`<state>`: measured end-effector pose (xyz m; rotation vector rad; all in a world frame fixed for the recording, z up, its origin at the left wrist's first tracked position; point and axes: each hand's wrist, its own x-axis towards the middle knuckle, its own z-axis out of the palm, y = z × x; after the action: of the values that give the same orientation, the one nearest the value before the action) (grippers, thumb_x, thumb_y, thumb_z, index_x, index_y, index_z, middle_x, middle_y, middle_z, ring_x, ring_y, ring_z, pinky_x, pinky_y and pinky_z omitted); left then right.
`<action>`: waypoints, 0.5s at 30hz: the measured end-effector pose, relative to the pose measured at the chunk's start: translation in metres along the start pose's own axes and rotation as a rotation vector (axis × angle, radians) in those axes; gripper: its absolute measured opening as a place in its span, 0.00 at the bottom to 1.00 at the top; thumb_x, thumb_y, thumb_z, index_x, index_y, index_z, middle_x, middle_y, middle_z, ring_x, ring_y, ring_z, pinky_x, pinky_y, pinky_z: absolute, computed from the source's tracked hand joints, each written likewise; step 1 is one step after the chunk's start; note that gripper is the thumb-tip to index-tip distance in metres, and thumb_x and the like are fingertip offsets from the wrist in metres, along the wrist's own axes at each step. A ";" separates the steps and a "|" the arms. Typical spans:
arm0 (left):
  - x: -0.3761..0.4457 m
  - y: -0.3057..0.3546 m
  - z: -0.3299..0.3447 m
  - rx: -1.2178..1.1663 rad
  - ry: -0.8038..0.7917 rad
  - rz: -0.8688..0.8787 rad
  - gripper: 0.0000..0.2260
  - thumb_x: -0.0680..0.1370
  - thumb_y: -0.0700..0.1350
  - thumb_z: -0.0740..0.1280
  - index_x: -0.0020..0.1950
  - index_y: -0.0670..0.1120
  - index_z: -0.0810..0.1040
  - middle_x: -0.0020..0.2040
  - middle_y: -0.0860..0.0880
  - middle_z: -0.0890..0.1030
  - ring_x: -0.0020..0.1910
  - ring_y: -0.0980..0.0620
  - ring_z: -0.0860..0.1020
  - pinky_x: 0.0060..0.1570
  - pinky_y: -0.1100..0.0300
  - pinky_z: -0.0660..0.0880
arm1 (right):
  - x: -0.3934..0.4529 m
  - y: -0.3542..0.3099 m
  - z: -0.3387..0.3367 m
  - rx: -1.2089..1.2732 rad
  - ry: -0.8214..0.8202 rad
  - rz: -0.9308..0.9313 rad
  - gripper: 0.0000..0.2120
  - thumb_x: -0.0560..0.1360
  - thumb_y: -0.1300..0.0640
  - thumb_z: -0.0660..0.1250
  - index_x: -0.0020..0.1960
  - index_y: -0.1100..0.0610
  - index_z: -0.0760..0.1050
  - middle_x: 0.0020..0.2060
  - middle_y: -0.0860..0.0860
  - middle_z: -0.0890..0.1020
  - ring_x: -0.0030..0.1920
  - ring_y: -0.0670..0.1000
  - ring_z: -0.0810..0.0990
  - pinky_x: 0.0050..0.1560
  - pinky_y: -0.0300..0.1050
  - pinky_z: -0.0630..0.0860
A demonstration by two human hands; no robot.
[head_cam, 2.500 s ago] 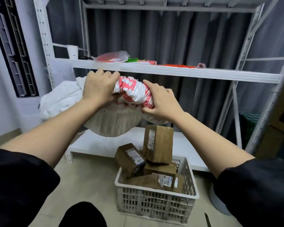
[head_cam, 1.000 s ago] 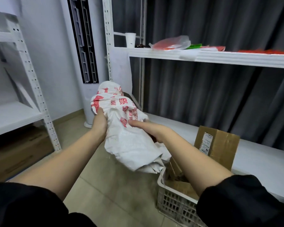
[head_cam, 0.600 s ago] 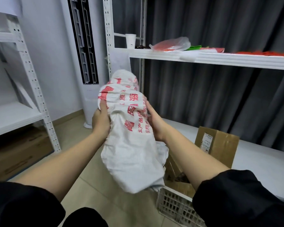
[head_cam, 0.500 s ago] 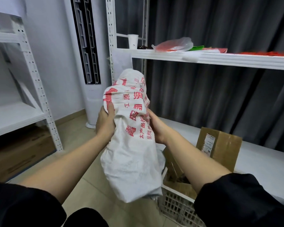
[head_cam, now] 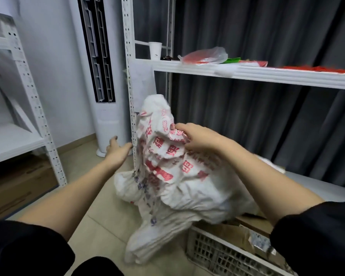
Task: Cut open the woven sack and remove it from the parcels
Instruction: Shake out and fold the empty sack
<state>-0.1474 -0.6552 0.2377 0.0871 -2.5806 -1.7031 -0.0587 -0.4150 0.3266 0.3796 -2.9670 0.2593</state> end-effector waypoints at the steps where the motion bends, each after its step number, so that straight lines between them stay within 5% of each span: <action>1: 0.002 0.003 -0.002 0.010 -0.032 0.046 0.34 0.76 0.49 0.64 0.78 0.48 0.51 0.76 0.39 0.59 0.73 0.41 0.62 0.70 0.49 0.62 | -0.004 0.000 -0.006 -0.200 0.042 -0.026 0.27 0.75 0.53 0.63 0.72 0.44 0.60 0.60 0.53 0.73 0.55 0.57 0.77 0.56 0.49 0.71; 4: 0.011 0.007 -0.013 0.032 -0.055 0.155 0.42 0.68 0.51 0.70 0.77 0.50 0.51 0.74 0.41 0.62 0.72 0.41 0.62 0.72 0.45 0.61 | -0.015 0.005 -0.019 -0.542 0.341 -0.132 0.30 0.73 0.63 0.60 0.72 0.45 0.61 0.52 0.53 0.73 0.45 0.57 0.78 0.51 0.50 0.68; 8: 0.014 0.005 -0.029 -0.018 -0.197 0.228 0.55 0.57 0.58 0.78 0.76 0.54 0.50 0.75 0.50 0.61 0.72 0.48 0.63 0.71 0.47 0.62 | -0.018 0.028 -0.014 -0.601 0.680 -0.186 0.27 0.70 0.64 0.53 0.68 0.51 0.67 0.42 0.53 0.74 0.40 0.57 0.77 0.49 0.52 0.71; 12: 0.000 0.009 -0.029 -0.120 -0.412 0.282 0.47 0.58 0.58 0.78 0.73 0.49 0.64 0.65 0.55 0.75 0.62 0.58 0.74 0.65 0.57 0.68 | -0.022 0.049 -0.001 -0.538 0.910 -0.176 0.25 0.70 0.66 0.63 0.65 0.51 0.66 0.41 0.53 0.75 0.44 0.56 0.76 0.55 0.50 0.66; 15: -0.008 0.018 -0.023 -0.276 -0.343 0.281 0.39 0.60 0.57 0.76 0.69 0.49 0.71 0.59 0.52 0.81 0.58 0.52 0.79 0.62 0.51 0.74 | -0.016 0.053 0.008 -0.531 0.880 -0.053 0.31 0.71 0.63 0.66 0.72 0.52 0.61 0.52 0.56 0.77 0.59 0.55 0.72 0.68 0.61 0.60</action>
<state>-0.1385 -0.6691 0.2630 -0.5965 -2.3784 -2.0826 -0.0584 -0.3620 0.3077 0.1945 -2.0414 -0.2989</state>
